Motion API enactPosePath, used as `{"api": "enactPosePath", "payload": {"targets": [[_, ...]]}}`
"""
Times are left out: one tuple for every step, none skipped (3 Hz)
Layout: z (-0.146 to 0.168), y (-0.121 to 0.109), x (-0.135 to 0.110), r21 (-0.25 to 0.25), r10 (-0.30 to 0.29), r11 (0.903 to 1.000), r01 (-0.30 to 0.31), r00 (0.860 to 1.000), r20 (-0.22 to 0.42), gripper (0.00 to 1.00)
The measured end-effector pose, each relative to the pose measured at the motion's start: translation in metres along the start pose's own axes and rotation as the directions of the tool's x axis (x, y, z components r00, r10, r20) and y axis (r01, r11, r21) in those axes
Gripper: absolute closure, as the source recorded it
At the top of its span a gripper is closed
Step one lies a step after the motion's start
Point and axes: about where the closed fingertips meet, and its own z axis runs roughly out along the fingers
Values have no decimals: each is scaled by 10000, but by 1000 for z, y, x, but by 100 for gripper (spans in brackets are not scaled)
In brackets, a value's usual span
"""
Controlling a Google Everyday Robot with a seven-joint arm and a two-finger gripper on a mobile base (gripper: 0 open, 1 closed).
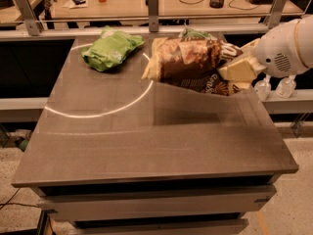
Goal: Move brown chip bag near green rice chip bag
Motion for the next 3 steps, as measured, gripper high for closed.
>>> {"api": "enactPosePath", "payload": {"targets": [[19,-29,-17,426,673,9968,-683,9974,243,100],[46,-46,-38,385,842,9956,-849,9962,202,100],[78,-41,-66,-15,569,9984,-569,9983,113,100]]}}
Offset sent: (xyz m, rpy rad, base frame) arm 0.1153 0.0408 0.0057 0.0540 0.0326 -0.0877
